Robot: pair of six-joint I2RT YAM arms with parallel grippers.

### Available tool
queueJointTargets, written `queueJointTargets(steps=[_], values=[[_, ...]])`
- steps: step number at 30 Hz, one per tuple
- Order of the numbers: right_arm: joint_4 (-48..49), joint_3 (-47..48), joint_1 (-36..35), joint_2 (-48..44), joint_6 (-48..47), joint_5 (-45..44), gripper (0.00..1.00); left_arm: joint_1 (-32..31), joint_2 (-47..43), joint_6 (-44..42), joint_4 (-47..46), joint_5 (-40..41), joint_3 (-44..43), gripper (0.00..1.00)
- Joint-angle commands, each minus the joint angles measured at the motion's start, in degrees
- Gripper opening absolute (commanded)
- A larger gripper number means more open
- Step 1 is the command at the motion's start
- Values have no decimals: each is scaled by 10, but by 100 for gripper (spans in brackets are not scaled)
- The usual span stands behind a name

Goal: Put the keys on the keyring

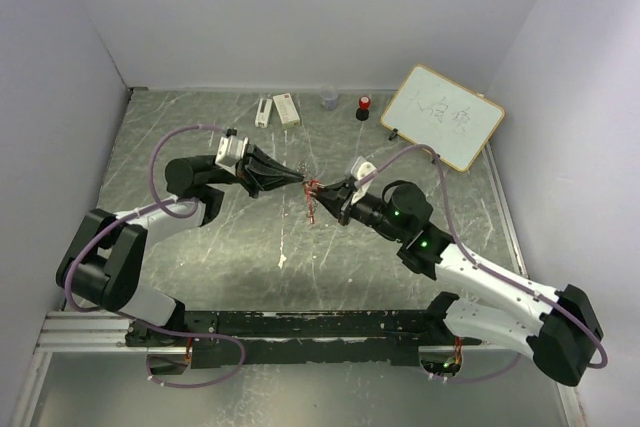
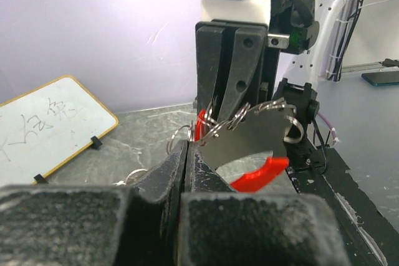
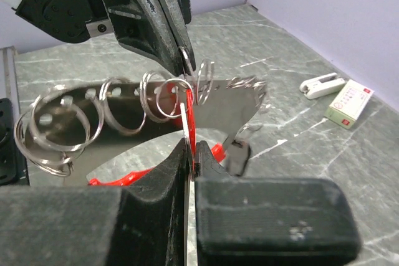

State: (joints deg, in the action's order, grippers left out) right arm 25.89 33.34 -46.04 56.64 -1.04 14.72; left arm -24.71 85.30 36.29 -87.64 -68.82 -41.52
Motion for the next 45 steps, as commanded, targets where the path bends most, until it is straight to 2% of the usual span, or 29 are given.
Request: queueJointTargets(steps=[1,7,19,33,45], values=[[-62,17,1,-32,-15,-38,0,11,10,-1,-161,10,-1,7],[-147,48,1,-29,-22,-79,0,12,12,-8,-160,21,6,7],[-163,46,1,-52,-14,-191,0,18,6,-19,-161,17,26,7],[-154,70,-3,-2,-32,-81,0,18,12,-20,-161,-13,14,7],[-150,66,-42,5,-38,-124,0,18,51,-23,-161,-18,-11,7]])
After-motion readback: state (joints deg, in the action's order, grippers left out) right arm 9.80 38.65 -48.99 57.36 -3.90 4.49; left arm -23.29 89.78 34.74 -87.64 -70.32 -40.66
